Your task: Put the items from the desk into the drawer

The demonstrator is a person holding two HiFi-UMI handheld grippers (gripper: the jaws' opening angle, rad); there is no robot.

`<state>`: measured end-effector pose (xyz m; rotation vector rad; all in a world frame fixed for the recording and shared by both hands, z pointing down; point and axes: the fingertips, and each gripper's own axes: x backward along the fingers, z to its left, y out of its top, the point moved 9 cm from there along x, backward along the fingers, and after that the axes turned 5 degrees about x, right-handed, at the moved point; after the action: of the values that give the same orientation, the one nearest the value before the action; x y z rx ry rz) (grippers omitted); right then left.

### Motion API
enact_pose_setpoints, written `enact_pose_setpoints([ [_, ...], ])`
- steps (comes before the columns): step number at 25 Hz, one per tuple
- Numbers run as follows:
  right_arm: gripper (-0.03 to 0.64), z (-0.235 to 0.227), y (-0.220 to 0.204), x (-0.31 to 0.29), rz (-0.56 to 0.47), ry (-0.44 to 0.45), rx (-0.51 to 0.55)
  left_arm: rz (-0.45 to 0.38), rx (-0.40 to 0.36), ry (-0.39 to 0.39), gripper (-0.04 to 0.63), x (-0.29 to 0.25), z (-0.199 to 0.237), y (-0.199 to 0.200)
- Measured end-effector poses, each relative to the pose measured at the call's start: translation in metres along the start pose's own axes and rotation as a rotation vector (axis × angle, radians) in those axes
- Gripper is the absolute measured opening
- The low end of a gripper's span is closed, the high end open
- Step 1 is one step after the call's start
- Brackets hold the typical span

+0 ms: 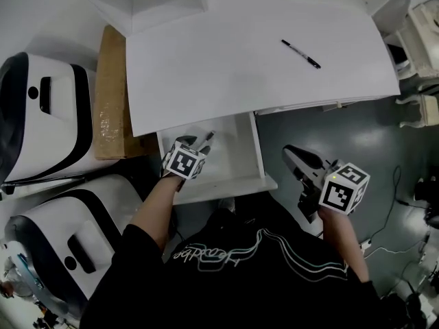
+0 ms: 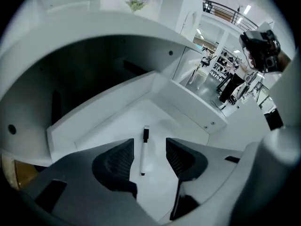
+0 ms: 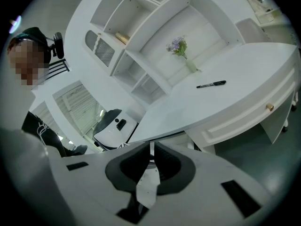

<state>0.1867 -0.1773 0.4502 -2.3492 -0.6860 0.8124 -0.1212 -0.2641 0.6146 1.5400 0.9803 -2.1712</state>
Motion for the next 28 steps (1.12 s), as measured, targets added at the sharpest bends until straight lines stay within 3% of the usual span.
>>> enact_pose_setpoints([
  [6,0.057,0.027,-0.002,0.000,-0.037,0.013,0.028,-0.120,-0.032,-0.063,0.213,0.061,-0.018,0.004],
  [10,0.057,0.054,-0.013,-0.005,-0.042,0.033,0.045,-0.247,-0.016,-0.100,0.209,0.116,-0.034,0.004],
  [17,0.057,0.090,-0.030,-0.006,-0.066,0.045,0.074,-0.479,0.008,-0.243,0.092,0.201,-0.075,0.004],
  [21,0.057,0.097,-0.035,-0.001,-0.076,0.046,0.084,-0.552,0.003,-0.312,0.042,0.225,-0.100,0.011],
  [26,0.057,0.081,-0.017,0.015,-0.104,0.031,0.113,-0.626,0.055,-0.432,0.029,0.233,-0.124,0.040],
  [28,0.057,0.065,-0.002,0.023,-0.118,0.007,0.125,-0.639,0.059,-0.438,0.025,0.229,-0.130,0.054],
])
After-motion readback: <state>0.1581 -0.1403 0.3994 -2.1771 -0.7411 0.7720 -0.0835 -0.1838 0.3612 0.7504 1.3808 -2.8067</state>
